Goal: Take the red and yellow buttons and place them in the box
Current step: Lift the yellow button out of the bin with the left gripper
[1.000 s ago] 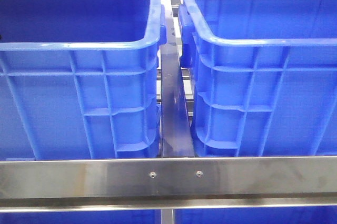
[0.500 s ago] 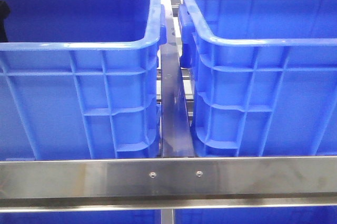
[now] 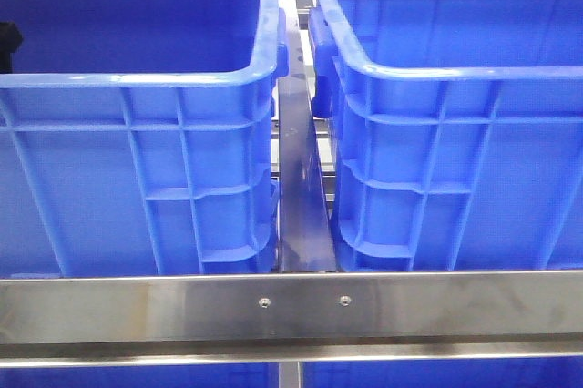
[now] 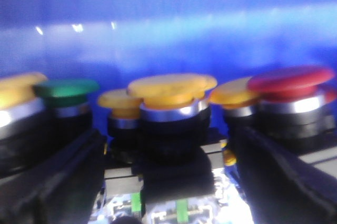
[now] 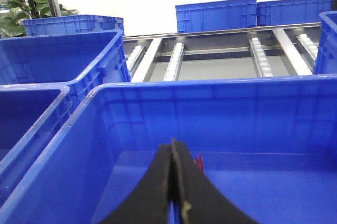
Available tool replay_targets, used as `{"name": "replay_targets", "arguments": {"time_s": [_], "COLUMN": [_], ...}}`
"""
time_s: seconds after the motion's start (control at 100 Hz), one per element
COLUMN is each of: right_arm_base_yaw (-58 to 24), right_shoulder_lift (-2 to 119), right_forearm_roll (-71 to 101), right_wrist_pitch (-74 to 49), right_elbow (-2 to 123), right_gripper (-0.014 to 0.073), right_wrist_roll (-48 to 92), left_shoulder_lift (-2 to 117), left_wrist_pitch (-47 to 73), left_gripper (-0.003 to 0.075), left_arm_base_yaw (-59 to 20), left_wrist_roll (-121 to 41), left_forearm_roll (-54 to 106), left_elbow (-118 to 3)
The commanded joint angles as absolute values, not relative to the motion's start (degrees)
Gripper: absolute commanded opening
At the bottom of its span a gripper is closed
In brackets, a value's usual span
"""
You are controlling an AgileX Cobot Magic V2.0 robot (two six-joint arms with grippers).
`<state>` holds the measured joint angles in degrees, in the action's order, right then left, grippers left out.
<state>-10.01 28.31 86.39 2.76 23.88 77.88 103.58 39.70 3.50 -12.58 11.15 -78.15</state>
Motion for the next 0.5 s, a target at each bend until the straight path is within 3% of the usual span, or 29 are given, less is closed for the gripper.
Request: {"name": "replay_targets", "arguments": {"time_s": [0.0, 0.18, 0.49], "right_arm_base_yaw": [-10.11, -10.11, -10.11], "right_shoulder_lift": [28.23, 28.23, 28.23], "right_forearm_roll": [86.43, 86.43, 86.43], "right_wrist_pitch": [2.63, 2.63, 2.63], "right_elbow": [25.40, 25.40, 25.40], "right_gripper": [-0.0067, -0.0067, -0.0067], "right_wrist_roll": [78.80, 78.80, 78.80], "left_shoulder_lift": [101.41, 101.56, 101.56], "left_wrist_pitch": [38.39, 39.29, 40.25], "left_gripper": [0.0475, 0.0446, 0.0296], "left_arm_base_yaw": [3.60, 3.60, 3.60], "left_wrist_roll": [-12.56, -12.56, -12.56], "left_forearm_roll": [11.67, 11.67, 12.13], "left_elbow": [-80.04, -80.04, -80.04]}}
